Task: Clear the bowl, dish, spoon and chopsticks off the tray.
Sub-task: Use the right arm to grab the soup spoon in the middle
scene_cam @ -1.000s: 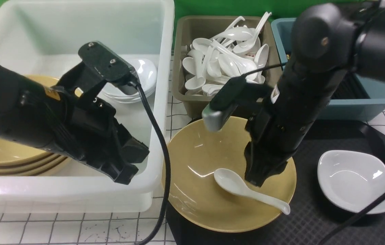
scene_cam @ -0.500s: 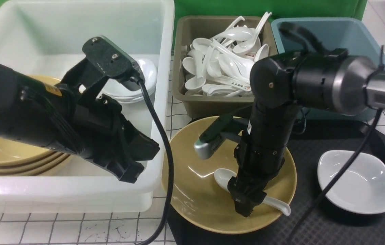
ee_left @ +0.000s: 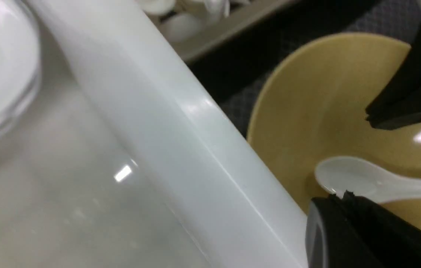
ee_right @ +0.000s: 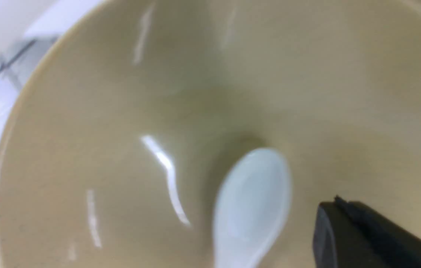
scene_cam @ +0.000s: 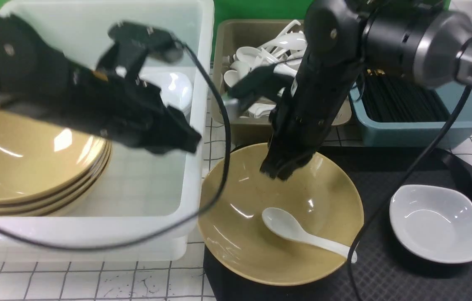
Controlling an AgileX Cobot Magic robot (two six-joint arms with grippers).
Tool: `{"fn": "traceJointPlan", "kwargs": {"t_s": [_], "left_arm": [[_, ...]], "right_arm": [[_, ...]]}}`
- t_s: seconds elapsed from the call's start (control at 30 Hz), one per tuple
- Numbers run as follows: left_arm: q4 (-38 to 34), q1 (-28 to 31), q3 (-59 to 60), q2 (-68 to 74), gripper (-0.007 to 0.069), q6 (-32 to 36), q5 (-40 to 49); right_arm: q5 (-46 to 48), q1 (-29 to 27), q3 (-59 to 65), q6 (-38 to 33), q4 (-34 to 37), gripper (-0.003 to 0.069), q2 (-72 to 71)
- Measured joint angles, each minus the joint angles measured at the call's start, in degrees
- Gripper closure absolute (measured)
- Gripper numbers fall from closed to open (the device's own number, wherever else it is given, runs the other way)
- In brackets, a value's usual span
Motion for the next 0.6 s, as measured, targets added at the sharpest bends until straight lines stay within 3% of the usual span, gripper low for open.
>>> {"fn": "traceJointPlan", "kwargs": {"t_s": [0.17, 0.4, 0.47, 0.53, 0.6], "left_arm": [[0.2, 4.0, -3.1, 0.0, 0.0631, 0.5, 1.0], [0.2, 4.5, -1.5, 0.1, 0.0631, 1.4, 2.0], [0.0, 4.5, -0.9, 0.1, 0.0631, 2.2, 2.1], [-0.6, 4.5, -0.6, 0.1, 0.0631, 2.9, 2.0], [-1.0, 4.5, -0.6, 0.1, 0.0631, 3.1, 2.0]], "right_arm": [[0.2, 0.0, 4.1, 1.6, -0.3, 0.0622, -3.7], [0.3, 3.3, 13.5, 1.1, -0.6, 0.0589, -4.9], [0.3, 3.4, 14.2, 1.0, -0.9, 0.0556, -4.8], [0.2, 3.4, 14.4, 1.0, -1.7, 0.0421, -4.8], [0.2, 3.4, 14.5, 1.2, -1.8, 0.0333, -4.8]]}}
